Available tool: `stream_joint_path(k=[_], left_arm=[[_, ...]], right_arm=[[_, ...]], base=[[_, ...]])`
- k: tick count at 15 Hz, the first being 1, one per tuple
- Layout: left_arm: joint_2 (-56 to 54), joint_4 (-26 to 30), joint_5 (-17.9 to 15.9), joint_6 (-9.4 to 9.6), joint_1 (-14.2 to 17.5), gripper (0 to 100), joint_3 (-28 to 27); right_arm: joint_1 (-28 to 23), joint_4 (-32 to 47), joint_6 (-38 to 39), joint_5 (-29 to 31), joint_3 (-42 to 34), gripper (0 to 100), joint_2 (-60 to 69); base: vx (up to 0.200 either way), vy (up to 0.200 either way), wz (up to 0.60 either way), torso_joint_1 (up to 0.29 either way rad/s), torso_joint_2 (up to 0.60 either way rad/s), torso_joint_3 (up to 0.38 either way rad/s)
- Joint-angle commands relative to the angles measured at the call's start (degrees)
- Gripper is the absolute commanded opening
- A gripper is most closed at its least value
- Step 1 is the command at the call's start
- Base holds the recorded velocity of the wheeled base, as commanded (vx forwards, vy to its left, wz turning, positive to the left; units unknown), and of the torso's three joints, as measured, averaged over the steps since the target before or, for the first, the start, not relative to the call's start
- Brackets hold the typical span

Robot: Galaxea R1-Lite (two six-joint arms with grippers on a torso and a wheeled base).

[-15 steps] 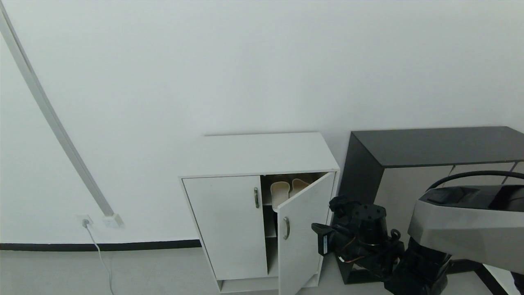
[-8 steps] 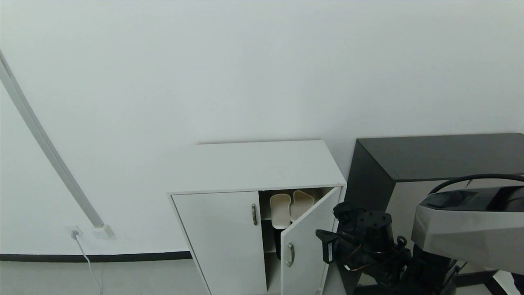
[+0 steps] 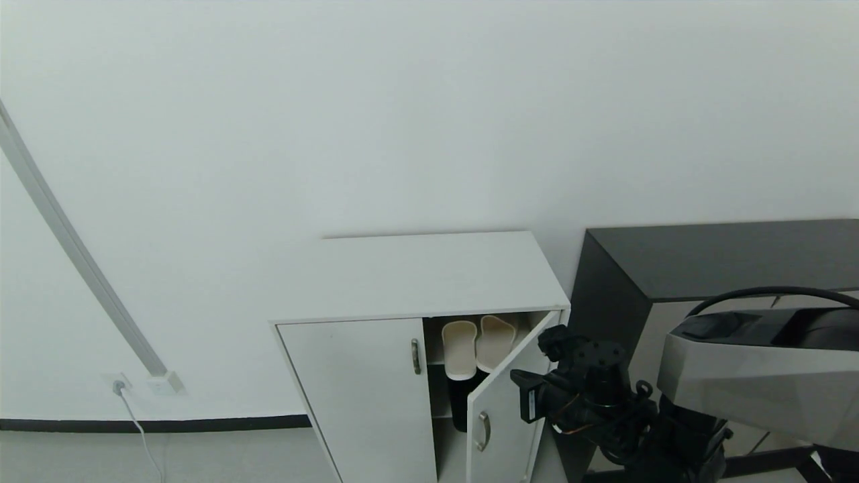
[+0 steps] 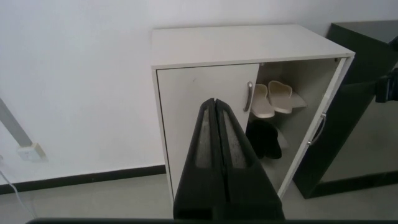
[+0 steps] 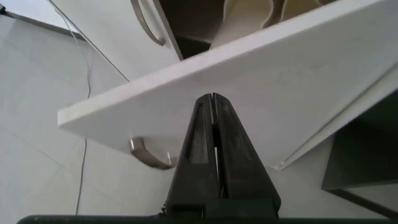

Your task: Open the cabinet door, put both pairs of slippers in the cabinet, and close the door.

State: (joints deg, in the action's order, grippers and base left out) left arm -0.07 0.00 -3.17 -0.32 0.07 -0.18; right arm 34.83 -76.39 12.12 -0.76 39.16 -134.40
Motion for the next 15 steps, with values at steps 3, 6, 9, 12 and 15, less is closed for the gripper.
stream_joint_path(k=[3, 6, 9, 12, 15], left_arm=[[0.1, 0.0, 0.0, -0.03, 0.0, 0, 0.0], [0.1, 0.0, 0.0, -0.03, 0.0, 0, 0.0], [0.1, 0.0, 0.0, -0.03, 0.0, 0, 0.0], [0.1, 0.0, 0.0, -0.03, 0.0, 0, 0.0], [0.1, 0.0, 0.1, -0.03, 0.0, 0, 0.0]], right_arm=[[-0.2, 1.1, 0.0, 0.1, 5.8, 0, -4.6], [-0.5, 4.7, -0.3, 0.1, 10.2, 0, -6.3], [-0.6, 6.8, -0.3, 0.1, 14.6, 0, -8.2], [-1.2, 10.0, -0.3, 0.1, 17.7, 0, -8.6], [-1.5, 13.5, -0.3, 0.1, 20.4, 0, -8.6]], base=[[0.000, 0.000, 0.00, 0.000, 0.00, 0.000], [0.000, 0.000, 0.00, 0.000, 0.00, 0.000], [0.000, 0.000, 0.00, 0.000, 0.00, 0.000], [0.000, 0.000, 0.00, 0.000, 0.00, 0.000], [0.000, 0.000, 0.00, 0.000, 0.00, 0.000]])
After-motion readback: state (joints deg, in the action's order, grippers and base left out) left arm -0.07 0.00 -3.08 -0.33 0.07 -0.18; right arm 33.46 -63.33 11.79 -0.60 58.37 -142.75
